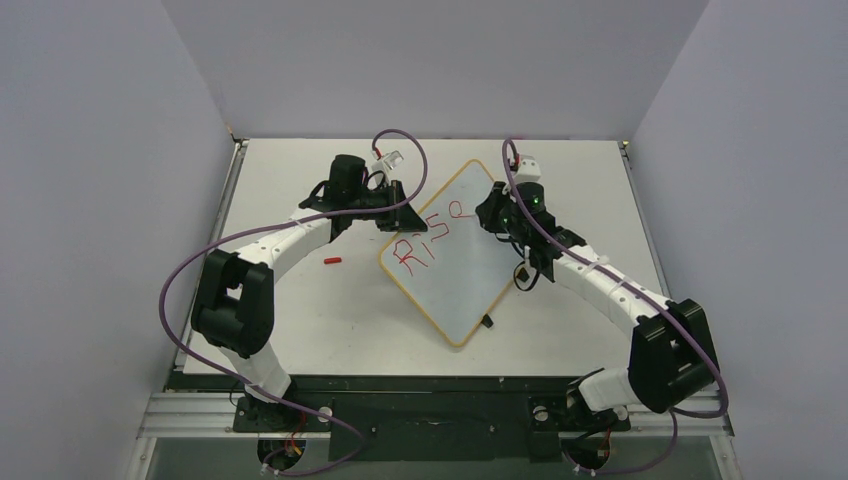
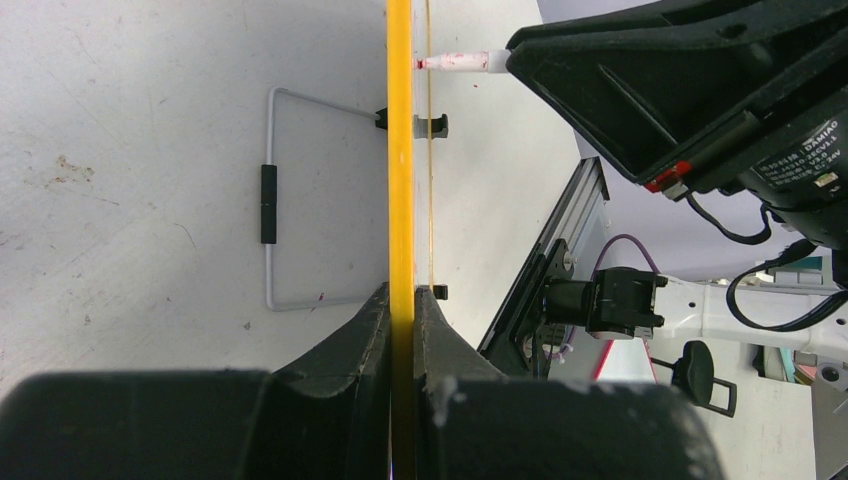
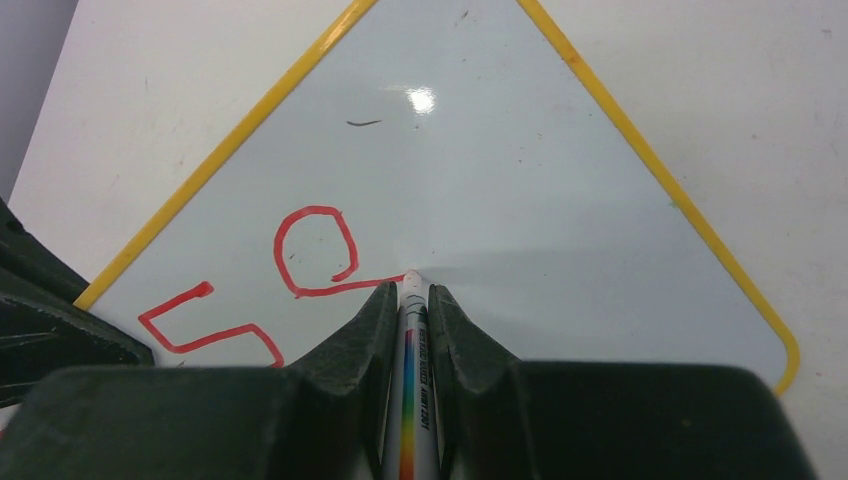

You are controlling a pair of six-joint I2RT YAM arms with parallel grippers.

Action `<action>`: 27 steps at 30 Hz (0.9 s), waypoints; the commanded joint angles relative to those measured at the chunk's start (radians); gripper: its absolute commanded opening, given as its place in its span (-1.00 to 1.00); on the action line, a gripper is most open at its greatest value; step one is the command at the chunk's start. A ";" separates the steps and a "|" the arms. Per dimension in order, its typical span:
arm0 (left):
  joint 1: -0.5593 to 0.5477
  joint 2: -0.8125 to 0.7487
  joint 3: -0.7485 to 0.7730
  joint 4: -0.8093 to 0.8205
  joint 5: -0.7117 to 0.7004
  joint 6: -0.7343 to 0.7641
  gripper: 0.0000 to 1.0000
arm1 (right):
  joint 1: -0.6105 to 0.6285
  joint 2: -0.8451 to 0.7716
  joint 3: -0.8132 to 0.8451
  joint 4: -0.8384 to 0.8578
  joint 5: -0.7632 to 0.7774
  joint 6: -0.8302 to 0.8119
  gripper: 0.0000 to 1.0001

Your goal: Write a sentence on the whiteboard

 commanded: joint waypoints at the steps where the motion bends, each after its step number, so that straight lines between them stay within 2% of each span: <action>1: -0.013 -0.056 0.011 0.056 0.040 0.030 -1.00 | -0.024 0.030 0.032 0.004 0.018 -0.005 -1.00; 7: -0.013 -0.057 0.011 0.056 0.041 0.030 -1.00 | -0.028 0.035 0.107 -0.011 -0.009 -0.006 -1.00; 12: -0.013 -0.059 0.010 0.057 0.039 0.029 -1.00 | -0.025 -0.033 0.115 -0.048 -0.012 -0.008 -1.00; 27: -0.006 -0.063 0.016 0.038 0.025 0.041 -1.00 | 0.062 -0.310 -0.023 -0.063 -0.005 -0.049 -1.00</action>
